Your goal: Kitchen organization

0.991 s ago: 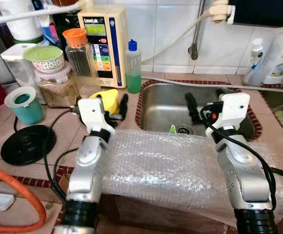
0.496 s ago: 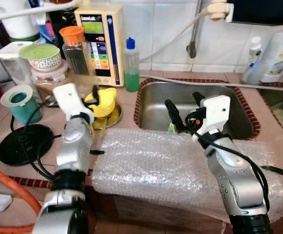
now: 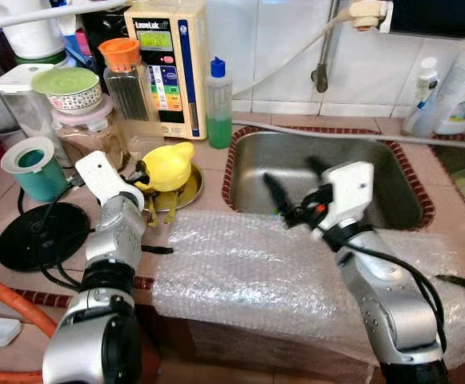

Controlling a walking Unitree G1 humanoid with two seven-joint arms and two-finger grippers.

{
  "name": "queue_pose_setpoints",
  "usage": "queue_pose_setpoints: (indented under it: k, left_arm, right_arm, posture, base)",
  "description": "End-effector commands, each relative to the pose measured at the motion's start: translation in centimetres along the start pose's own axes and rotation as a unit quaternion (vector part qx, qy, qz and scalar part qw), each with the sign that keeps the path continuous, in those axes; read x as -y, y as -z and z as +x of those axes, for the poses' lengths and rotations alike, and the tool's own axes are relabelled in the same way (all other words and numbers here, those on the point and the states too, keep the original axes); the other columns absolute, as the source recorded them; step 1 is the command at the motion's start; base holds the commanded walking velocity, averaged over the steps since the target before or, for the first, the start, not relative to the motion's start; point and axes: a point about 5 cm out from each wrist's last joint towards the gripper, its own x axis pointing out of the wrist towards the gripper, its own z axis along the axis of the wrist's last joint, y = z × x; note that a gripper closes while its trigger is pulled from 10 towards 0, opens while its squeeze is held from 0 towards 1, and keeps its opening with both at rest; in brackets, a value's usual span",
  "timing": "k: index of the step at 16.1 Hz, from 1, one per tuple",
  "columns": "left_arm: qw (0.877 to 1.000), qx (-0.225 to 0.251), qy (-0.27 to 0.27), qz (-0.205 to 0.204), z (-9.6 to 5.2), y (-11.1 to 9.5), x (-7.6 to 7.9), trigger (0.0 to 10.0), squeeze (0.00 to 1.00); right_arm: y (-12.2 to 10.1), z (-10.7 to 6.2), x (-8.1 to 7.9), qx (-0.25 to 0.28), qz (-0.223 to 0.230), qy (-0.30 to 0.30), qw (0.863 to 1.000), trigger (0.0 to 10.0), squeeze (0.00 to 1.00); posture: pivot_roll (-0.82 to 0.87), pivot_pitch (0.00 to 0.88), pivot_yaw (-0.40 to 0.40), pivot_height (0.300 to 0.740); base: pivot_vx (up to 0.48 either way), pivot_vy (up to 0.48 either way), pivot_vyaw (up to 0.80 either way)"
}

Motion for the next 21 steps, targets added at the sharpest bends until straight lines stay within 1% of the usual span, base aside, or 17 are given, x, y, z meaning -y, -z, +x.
queue_pose_setpoints:
  k: [1, 2, 5, 7, 8, 9, 10, 11, 13, 16, 18, 21]
  left_arm:
    - [1.000, -0.008, -0.001, -0.008, 0.3, -0.4, 0.3, 10.0, 0.00]
    - [1.000, -0.011, 0.006, -0.012, 0.4, -0.4, 0.7, 10.0, 0.00]
    - [0.999, -0.029, 0.015, -0.008, 0.5, -0.2, 1.0, 10.0, 0.00]
    - [0.999, -0.040, 0.015, 0.003, 0.5, 0.0, 1.1, 10.0, 0.00]
    - [0.999, -0.050, 0.014, 0.012, 0.5, 0.2, 1.1, 9.3, 0.00]
    - [0.998, -0.057, 0.012, 0.013, 0.6, 0.3, 1.0, 3.5, 0.00]
    - [0.998, -0.061, 0.013, 0.014, 0.6, 0.3, 1.0, 0.8, 0.00]
    - [0.998, -0.062, 0.012, 0.015, 0.6, 0.4, 1.0, 0.0, 0.00]
    - [0.997, -0.071, 0.008, 0.012, 0.7, 0.5, 0.7, 0.0, 0.00]
    - [0.997, -0.069, 0.001, 0.020, 0.8, 0.3, 0.4, 0.0, 0.00]
    - [0.997, -0.061, -0.012, 0.040, 0.9, -0.2, -0.2, 0.0, 0.00]
    - [0.997, -0.053, -0.028, 0.049, 1.0, -0.6, -0.9, 0.0, 0.00]
  right_arm:
    - [-0.3, -0.2, -0.7, -0.003, 0.002, -0.031, 1.000, 10.0, 0.00]
    - [0.1, -0.6, -1.5, -0.018, 0.014, -0.071, 0.997, 10.0, 0.00]
    - [0.7, -1.3, -2.5, -0.045, 0.031, -0.129, 0.990, 10.0, 0.00]
    - [0.7, -1.4, -2.4, -0.048, 0.030, -0.131, 0.990, 10.0, 0.00]
    - [0.7, -1.5, -2.2, -0.050, 0.025, -0.126, 0.990, 10.0, 0.00]
    - [0.7, -1.5, -2.0, -0.051, 0.021, -0.122, 0.991, 10.0, 0.00]
    - [0.7, -1.5, -2.0, -0.052, 0.021, -0.124, 0.991, 10.0, 0.00]
    - [0.7, -1.5, -2.0, -0.052, 0.018, -0.124, 0.991, 10.0, 0.00]
    - [0.8, -1.5, -2.1, -0.058, 0.009, -0.127, 0.990, 10.0, 0.00]
    - [0.8, -1.5, -2.2, -0.059, 0.008, -0.128, 0.990, 10.0, 0.00]
    - [0.8, -1.5, -2.1, -0.059, 0.005, -0.127, 0.990, 10.0, 0.00]
    - [0.9, -1.5, -2.0, -0.061, 0.002, -0.125, 0.990, 10.0, 0.00]
  posture:
    - [-0.09, 0.000, 0.083, 0.740]
    - [-0.09, 0.000, 0.082, 0.740]
    - [-0.09, 0.000, 0.084, 0.740]
    - [-0.09, 0.000, 0.085, 0.740]
    - [-0.09, 0.000, 0.085, 0.740]
    - [-0.09, 0.000, 0.084, 0.740]
    - [-0.09, 0.000, 0.084, 0.740]
    - [-0.09, 0.000, 0.084, 0.740]
    - [-0.09, 0.000, 0.084, 0.740]
    - [-0.09, 0.000, 0.085, 0.740]
    - [-0.09, 0.000, 0.082, 0.740]
    - [-0.09, 0.000, 0.082, 0.740]
  base:
    - [0.000, 0.000, 0.00]
    - [0.000, 0.000, 0.00]
    - [0.000, 0.000, 0.00]
    - [0.000, 0.000, 0.00]
    - [0.000, 0.000, 0.00]
    - [0.000, 0.000, 0.00]
    - [0.000, 0.000, 0.00]
    - [0.000, 0.000, 0.00]
    - [0.000, 0.000, 0.00]
    - [0.000, 0.000, 0.00]
    - [0.000, 0.000, 0.00]
    - [0.000, 0.000, 0.00]
